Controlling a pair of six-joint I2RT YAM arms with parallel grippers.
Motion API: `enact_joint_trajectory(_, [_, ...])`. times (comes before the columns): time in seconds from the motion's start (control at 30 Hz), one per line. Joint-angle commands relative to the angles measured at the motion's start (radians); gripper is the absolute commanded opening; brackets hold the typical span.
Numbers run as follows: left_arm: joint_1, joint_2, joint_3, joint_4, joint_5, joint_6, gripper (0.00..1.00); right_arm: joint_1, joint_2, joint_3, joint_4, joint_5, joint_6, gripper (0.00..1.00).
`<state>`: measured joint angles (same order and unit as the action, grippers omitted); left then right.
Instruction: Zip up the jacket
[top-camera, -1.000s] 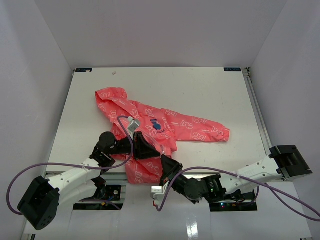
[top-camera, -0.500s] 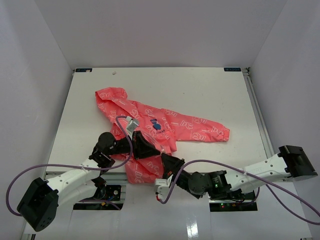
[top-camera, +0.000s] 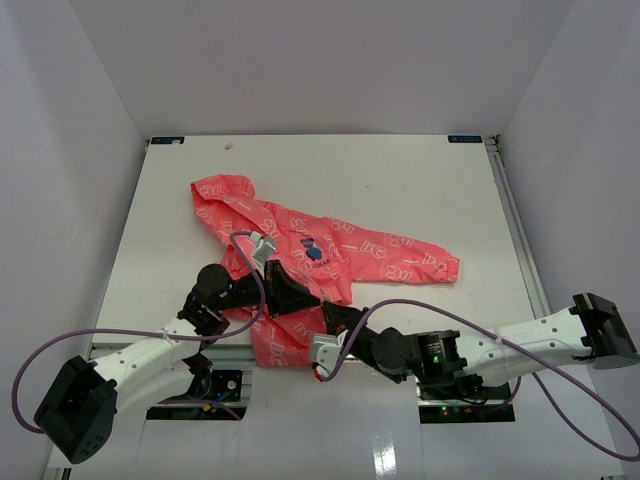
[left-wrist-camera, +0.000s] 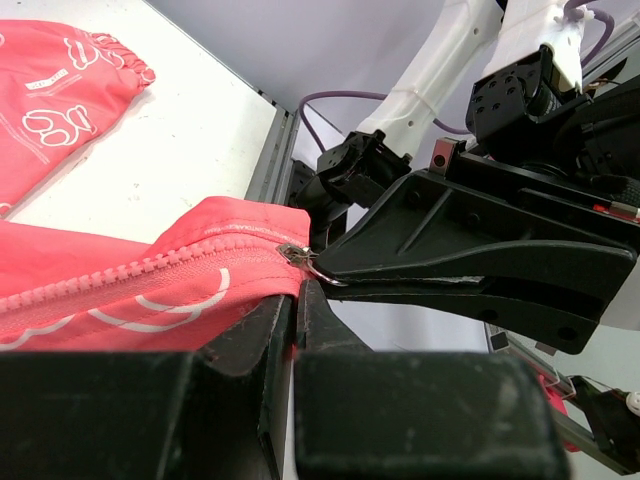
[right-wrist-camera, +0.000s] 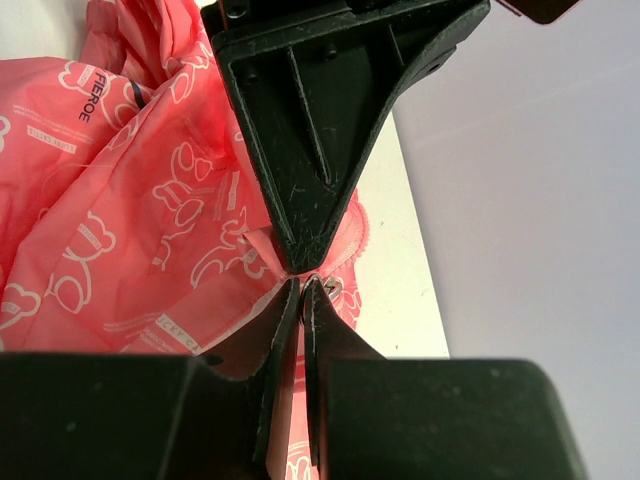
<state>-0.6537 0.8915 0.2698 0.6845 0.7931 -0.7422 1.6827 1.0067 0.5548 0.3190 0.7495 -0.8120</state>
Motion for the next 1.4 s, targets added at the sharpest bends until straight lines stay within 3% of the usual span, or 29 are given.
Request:
enact_joint_trajectory(0.0, [-0.011,-0.019,0.000,-0.036,0.059,0.014,0.00,-0.024,-0.035,0.062,0.031,0.017,0.051,0.10])
enact_joint_trajectory(0.13, [-0.011,-0.019,0.000,-0.040,0.058,0.015,0.00,-0.028,-0.030,0.064,0.030,0.020,0.051,0.09])
enact_joint_trajectory(0.27, [-0.011,-0.019,0.001,-0.044,0.057,0.015,0.00,-0.026,-0.026,0.068,0.025,0.026,0.053,0.17])
enact_joint_trajectory(0.9, [-0.011,-0.021,0.002,-0.045,0.057,0.014,0.00,-0.028,-0.040,0.083,-0.008,0.035,0.074,0.21])
enact_joint_trajectory(1.13, [-0.011,-0.019,-0.001,-0.043,0.057,0.012,0.00,-0.028,-0.046,0.094,-0.044,0.036,0.094,0.16])
enact_joint_trajectory(1.37, [-0.011,-0.019,-0.001,-0.042,0.057,0.012,0.00,-0.028,-0.048,0.103,-0.060,0.043,0.104,0.17])
